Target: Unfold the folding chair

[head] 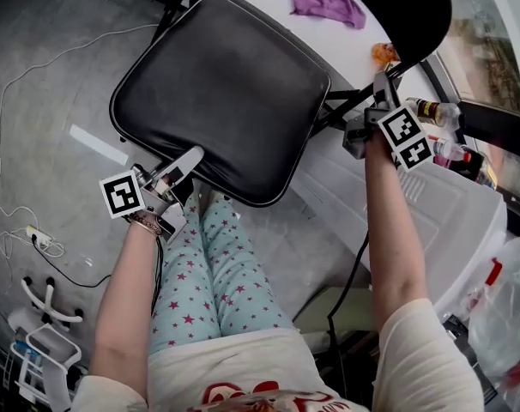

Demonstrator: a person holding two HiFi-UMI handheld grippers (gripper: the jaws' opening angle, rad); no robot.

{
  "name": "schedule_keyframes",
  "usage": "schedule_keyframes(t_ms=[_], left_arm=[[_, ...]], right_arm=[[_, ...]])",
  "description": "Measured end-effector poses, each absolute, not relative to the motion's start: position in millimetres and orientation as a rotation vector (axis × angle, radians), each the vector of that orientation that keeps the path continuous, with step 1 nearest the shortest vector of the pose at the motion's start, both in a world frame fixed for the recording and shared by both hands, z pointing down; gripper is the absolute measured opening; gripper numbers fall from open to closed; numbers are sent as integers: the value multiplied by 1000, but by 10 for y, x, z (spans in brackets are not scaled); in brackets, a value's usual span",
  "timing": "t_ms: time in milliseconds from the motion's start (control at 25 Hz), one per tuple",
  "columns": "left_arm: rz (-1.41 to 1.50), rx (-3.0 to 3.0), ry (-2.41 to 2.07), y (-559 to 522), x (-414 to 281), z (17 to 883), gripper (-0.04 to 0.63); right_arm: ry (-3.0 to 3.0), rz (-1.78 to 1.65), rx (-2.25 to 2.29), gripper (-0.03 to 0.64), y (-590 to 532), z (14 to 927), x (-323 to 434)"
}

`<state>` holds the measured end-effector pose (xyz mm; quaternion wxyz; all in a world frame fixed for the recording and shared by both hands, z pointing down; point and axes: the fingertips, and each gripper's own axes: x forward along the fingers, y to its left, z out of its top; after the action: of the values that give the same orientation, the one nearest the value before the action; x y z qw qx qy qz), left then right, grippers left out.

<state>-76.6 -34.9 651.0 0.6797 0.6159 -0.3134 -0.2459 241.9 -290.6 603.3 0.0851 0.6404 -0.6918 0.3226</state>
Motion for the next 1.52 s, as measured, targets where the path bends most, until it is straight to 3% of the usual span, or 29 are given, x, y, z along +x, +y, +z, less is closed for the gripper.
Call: schedule_keyframes(t_ms=[680, 1520], left_arm=[[-586, 1517, -709, 611, -1094, 7128, 201], [-599, 1527, -697, 1095, -1251, 7584, 221]], right_arm=[[-2181, 909, 1879, 129, -1713, 5970, 2023], [-2225, 792, 1893, 129, -1001, 5981, 1817]])
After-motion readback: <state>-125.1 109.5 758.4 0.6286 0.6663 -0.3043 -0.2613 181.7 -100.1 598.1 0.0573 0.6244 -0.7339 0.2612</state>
